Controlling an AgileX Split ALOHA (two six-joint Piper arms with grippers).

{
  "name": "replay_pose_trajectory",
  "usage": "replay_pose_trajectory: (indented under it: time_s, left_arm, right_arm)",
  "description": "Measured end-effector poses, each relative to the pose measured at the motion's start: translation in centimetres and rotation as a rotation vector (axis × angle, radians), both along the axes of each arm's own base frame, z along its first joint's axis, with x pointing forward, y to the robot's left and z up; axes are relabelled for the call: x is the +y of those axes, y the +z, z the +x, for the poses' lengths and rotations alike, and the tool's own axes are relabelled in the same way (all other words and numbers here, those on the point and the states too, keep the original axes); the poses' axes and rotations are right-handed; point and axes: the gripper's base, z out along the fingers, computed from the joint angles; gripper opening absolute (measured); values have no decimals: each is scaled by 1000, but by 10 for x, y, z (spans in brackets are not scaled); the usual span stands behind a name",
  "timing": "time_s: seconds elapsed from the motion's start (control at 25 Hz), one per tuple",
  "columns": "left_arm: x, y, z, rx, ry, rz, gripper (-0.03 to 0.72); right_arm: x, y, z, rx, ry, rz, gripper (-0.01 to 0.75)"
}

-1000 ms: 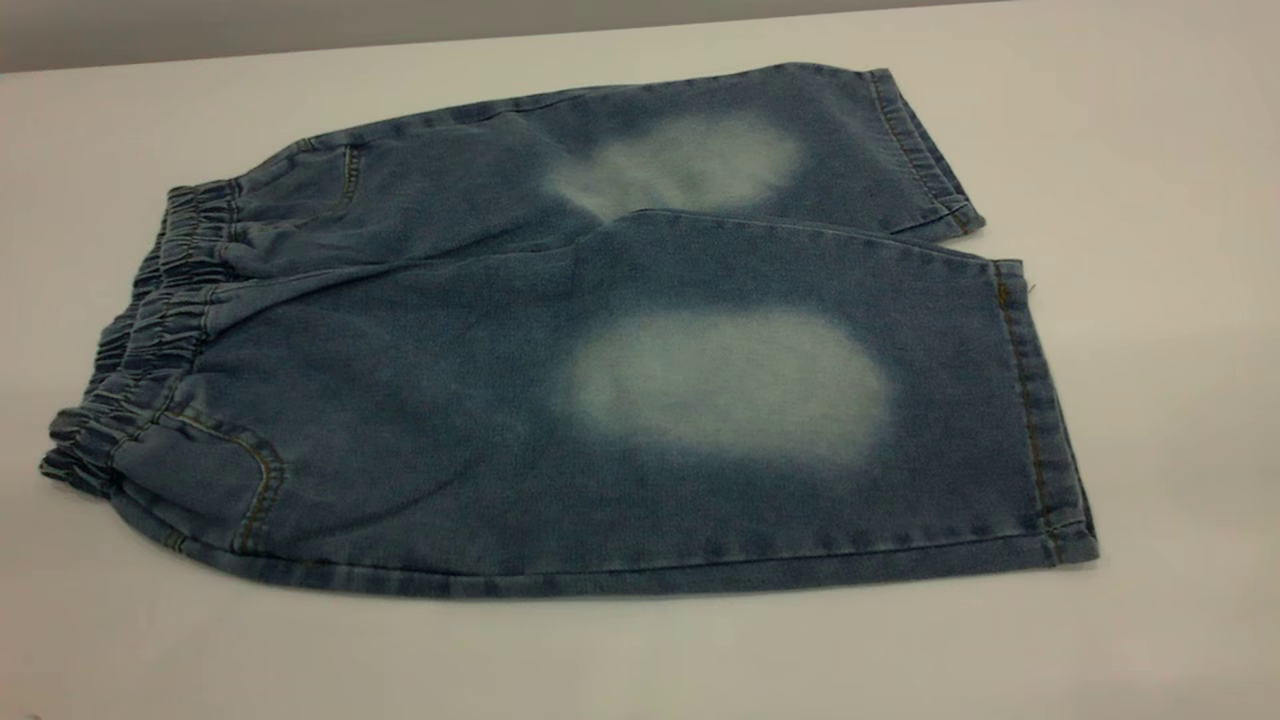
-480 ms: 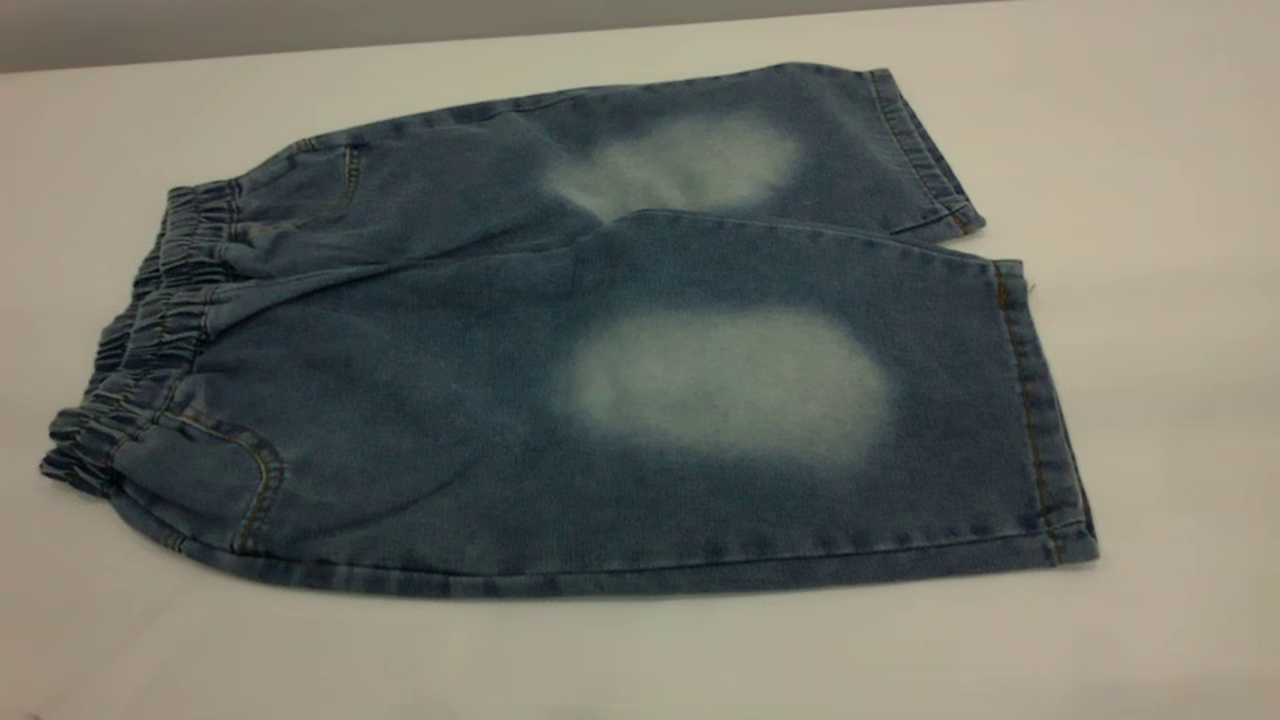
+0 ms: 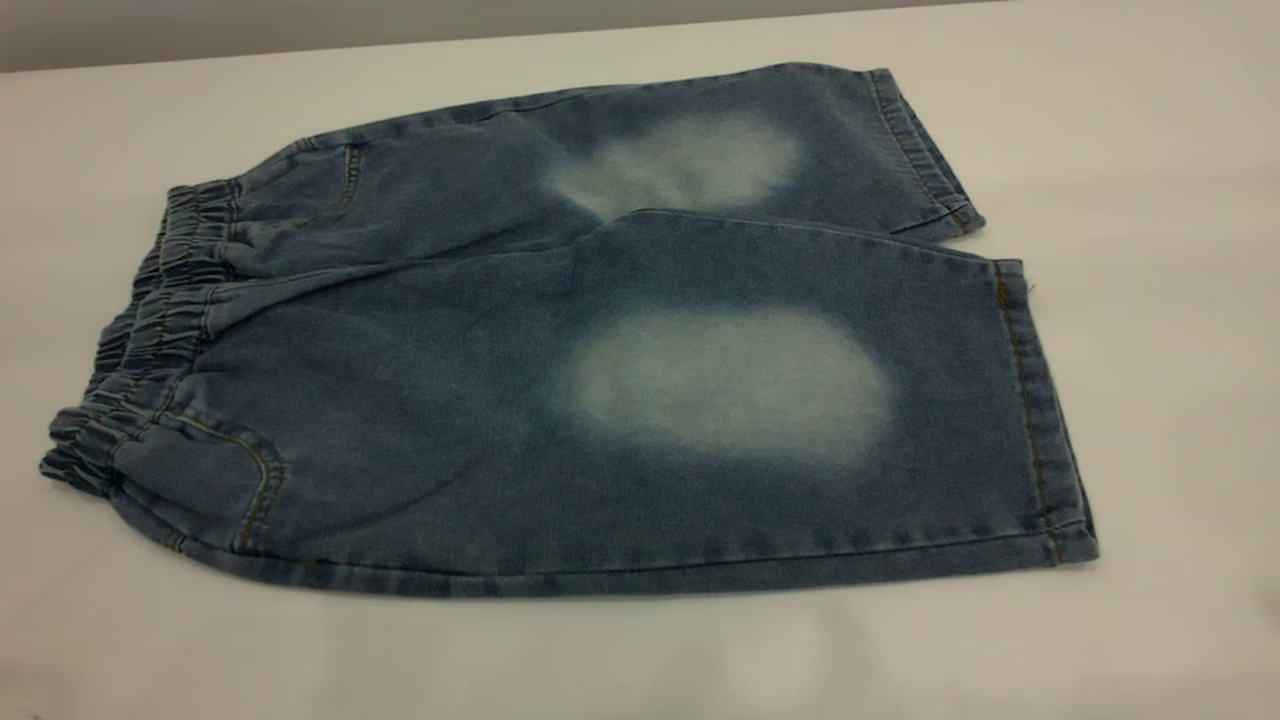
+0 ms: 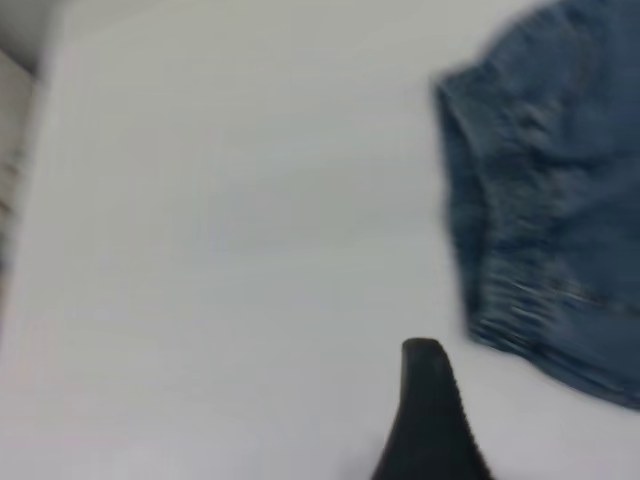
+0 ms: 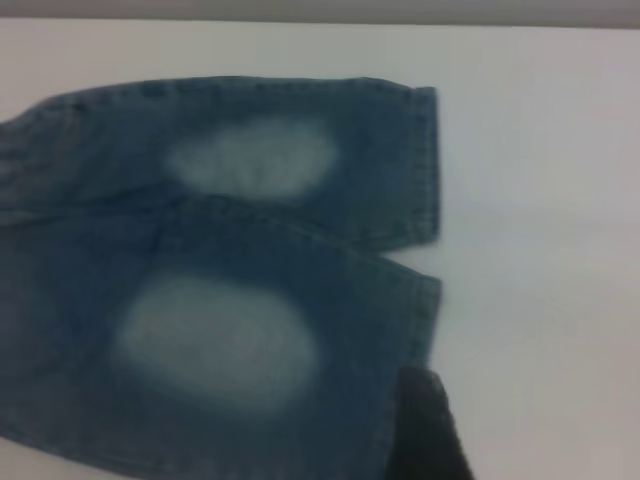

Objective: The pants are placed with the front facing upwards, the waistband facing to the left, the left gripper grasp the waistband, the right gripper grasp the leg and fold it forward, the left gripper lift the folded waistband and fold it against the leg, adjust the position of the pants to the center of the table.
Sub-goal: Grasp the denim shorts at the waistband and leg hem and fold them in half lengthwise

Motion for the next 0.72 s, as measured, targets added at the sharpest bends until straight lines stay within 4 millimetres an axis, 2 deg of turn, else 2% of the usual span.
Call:
replay_pose_trajectory:
  time_s: [0.2, 0.44, 0.6, 0.72]
  left_arm:
    - [-12, -20, 38, 74, -44, -79, 456]
    - [-25, -48, 75, 182, -74, -196, 456]
    - [-31, -72, 92, 293, -54, -265, 456]
    - [-24, -89, 104, 357, 26, -315, 456]
  right_arm:
    - [2, -14, 29, 98, 8, 32, 402]
    - [3, -26, 56, 147, -6, 88, 402]
    - [4, -37, 65, 216, 6, 92, 402]
    - [4, -43, 71, 251, 4, 91, 402]
